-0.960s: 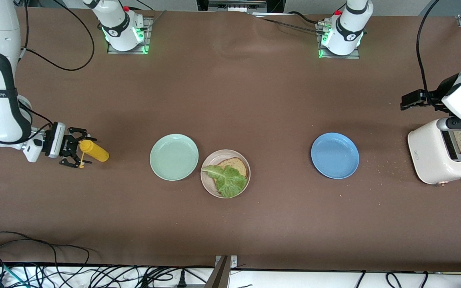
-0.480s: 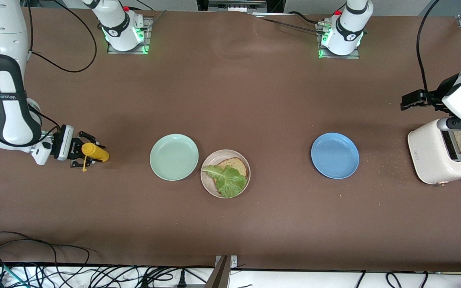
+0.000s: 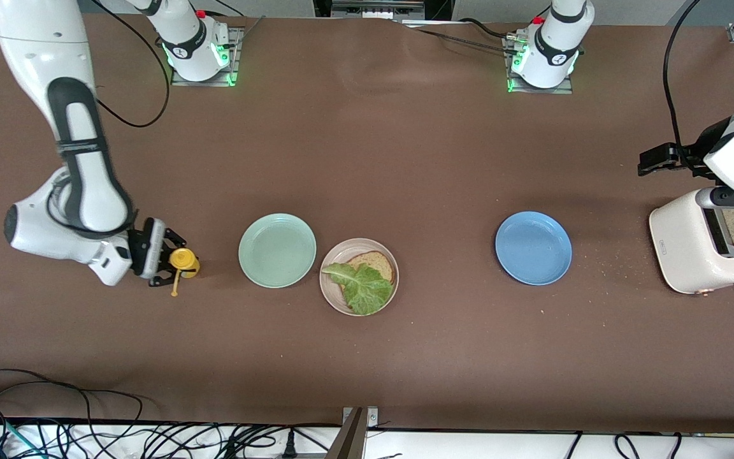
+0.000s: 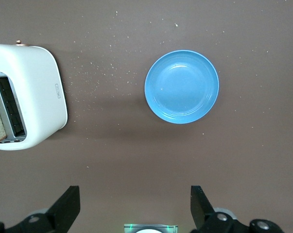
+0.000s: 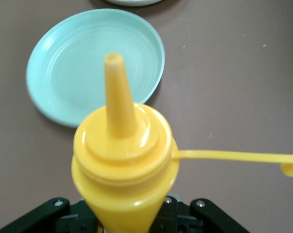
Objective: Make sandwich on beige plate with both arms
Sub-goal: 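Lift the yellow bottle with the right gripper and carry it toward the sandwich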
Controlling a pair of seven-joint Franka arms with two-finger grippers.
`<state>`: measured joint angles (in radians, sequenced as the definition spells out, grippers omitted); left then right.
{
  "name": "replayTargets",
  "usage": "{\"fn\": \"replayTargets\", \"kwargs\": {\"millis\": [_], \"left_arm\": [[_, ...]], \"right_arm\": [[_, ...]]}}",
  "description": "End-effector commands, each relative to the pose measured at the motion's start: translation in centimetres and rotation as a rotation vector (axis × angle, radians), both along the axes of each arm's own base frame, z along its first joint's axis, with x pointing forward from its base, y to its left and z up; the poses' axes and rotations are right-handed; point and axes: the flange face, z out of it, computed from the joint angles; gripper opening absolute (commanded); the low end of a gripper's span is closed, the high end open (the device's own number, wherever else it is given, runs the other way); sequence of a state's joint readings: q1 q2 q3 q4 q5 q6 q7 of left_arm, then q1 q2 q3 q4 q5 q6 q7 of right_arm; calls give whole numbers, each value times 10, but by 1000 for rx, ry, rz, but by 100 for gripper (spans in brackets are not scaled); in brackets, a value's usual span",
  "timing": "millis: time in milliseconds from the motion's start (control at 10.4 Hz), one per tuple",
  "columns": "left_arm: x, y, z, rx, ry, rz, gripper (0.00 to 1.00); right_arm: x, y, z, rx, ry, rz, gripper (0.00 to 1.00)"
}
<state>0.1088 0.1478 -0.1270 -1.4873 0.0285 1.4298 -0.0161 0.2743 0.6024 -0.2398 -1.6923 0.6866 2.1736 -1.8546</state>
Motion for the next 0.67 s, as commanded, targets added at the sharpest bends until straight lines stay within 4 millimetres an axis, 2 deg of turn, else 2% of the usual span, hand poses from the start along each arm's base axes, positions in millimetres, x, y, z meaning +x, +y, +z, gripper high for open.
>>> {"fn": "replayTargets", "kwargs": {"millis": [0, 96, 288, 576], "left_arm": [[0, 1, 7, -5, 3, 11, 100], [0, 1, 6, -5, 5, 11, 100], [0, 1, 7, -5, 3, 11, 100], [0, 1, 6, -5, 5, 11, 100]], "right_arm": [[15, 60, 43, -165, 4, -70, 0], [15, 93, 50, -221, 4, -97, 0], [5, 150, 47, -374, 1, -160, 0], [-28, 242, 29, -591, -80, -253, 0]]}}
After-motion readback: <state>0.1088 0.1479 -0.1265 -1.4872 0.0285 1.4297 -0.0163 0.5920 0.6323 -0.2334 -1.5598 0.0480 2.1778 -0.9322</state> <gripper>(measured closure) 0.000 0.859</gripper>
